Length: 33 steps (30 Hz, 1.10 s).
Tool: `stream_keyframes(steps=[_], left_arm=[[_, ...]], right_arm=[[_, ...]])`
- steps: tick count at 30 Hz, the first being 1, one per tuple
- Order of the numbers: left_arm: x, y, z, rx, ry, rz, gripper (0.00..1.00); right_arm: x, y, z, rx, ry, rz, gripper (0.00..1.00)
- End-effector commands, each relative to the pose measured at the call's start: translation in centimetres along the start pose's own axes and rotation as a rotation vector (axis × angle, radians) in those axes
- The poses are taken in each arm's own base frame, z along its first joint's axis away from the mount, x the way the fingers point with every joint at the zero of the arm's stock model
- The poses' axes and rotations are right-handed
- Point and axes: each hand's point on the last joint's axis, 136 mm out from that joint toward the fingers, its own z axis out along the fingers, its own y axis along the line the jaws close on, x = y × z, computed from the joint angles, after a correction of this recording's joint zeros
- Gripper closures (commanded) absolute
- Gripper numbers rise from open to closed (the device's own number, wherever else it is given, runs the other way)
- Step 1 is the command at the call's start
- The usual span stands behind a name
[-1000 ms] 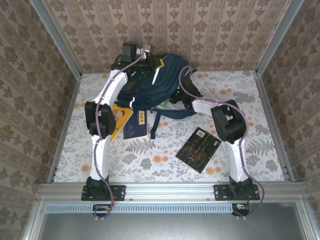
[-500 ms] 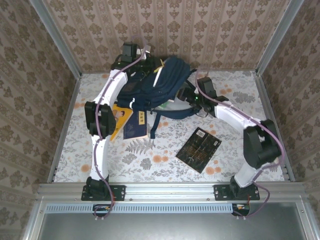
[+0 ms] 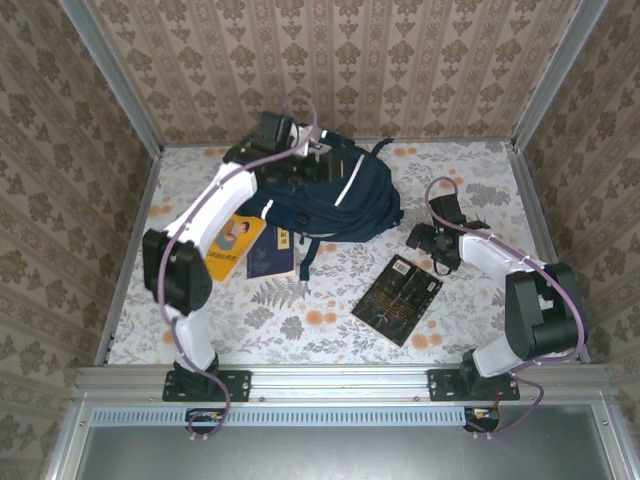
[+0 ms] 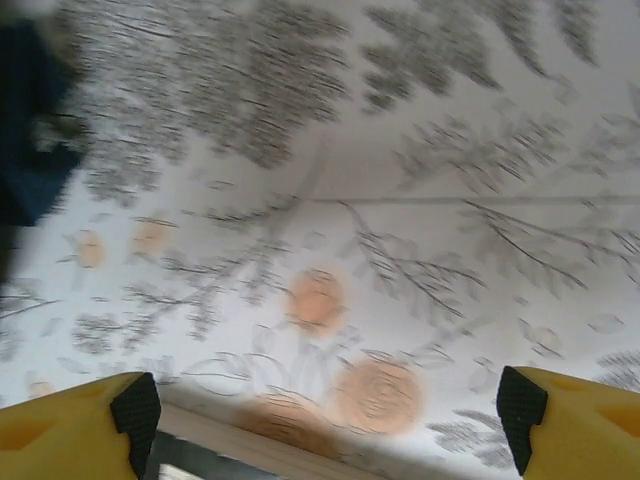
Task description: Pack the student bag
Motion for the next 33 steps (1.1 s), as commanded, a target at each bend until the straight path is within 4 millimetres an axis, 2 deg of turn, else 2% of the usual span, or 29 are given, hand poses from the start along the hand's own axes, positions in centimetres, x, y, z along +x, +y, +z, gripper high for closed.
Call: stream_keyframes(steps=[1,5,7,11,13,15,18,23,28,33], left_arm=[[4.3,-0.3,0.3,-0.015,0.031,0.079,0.31],[10.4,0.7,2.8,-0.012,0.142,0.052,0.31],[12.7,0.8,4.2,-0.002,0.198,0.047,0.31],[17.0,0.8,7.5,0.022,0.310,0.032,0.30],[18.9,1.0,9.3,0.036,0.362,0.014,0.30],[20.0,1.2,10.6,0.056,0.393,-0.009,0.30],[21.1,1.2,12.3,0.103,0.432,-0.048,0.30],[22.4,0.8,14.4,0.140,0.490,-0.065,0.32],[23.2,0.7,16.3,0.178,0.522,-0.112,0.34],[23.9,0.3,17.0,0.196,0.545,-0.119,0.37]], right_arm=[[1.4,-3.3,-1.4,0.088,-0.002,0.093,0.10],[4.0,-3.4,-3.9,-0.039,0.007,0.205,0.11],[5.2,-3.7,-4.9,-0.081,0.016,0.245,0.12],[8.0,-4.0,-5.4,-0.151,0.078,0.285,0.13],[9.5,-3.2,-5.2,-0.224,0.130,0.299,0.14],[10.8,-2.6,-4.9,-0.278,0.183,0.307,0.15],[11.7,-1.1,-4.9,-0.374,0.231,0.282,0.16],[12.1,0.7,-4.8,-0.450,0.271,0.235,0.18],[12.7,1.5,-3.3,-0.466,0.313,0.241,0.18],[12.3,3.7,-3.1,-0.571,0.347,0.242,0.19]])
